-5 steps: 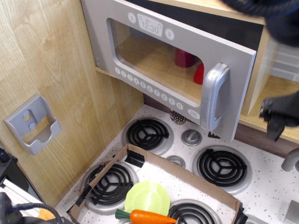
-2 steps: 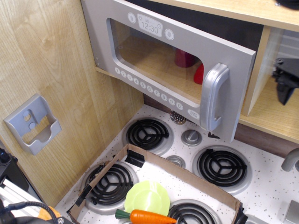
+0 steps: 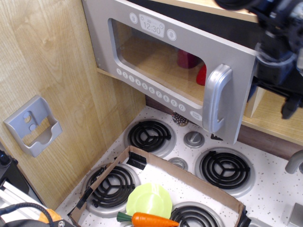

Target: Open microwave

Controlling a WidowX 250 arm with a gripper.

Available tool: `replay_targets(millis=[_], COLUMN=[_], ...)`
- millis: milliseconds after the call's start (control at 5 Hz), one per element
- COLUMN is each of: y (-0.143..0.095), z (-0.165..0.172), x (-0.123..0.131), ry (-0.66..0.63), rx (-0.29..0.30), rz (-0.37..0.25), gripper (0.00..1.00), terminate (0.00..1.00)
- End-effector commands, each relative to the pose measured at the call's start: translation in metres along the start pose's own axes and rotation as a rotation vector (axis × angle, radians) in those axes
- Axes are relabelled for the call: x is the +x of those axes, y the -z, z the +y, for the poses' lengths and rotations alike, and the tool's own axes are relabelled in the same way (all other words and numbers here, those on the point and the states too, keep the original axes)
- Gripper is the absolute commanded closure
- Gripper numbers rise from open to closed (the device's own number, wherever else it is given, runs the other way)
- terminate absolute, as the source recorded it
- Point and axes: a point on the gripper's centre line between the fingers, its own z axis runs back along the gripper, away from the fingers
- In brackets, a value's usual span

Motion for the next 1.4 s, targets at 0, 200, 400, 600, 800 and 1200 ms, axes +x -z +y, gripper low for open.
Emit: replay_targets(millis=[0, 200, 400, 600, 800, 1200], y=[-0.029, -0.037, -0.041, -0.046, -0.05, -0.065], z=[0.007, 0.008, 0.015, 0.03, 0.047, 0.092], x=[-0.013, -0.043, -0.073, -0.105, -0.131, -0.157], ry=[0.015, -0.126, -0.217, -0.324, -0.372, -0.423], rx=[0.053, 0.07, 0.063, 0.04, 0.044, 0.122], rz=[-0.017, 0.025, 0.039, 0.056, 0.036, 0.051], gripper=[0.0, 0.0, 0.0, 0.0, 0.0, 0.0], terminate=[0.0, 0.0, 0.0, 0.0, 0.0, 0.0])
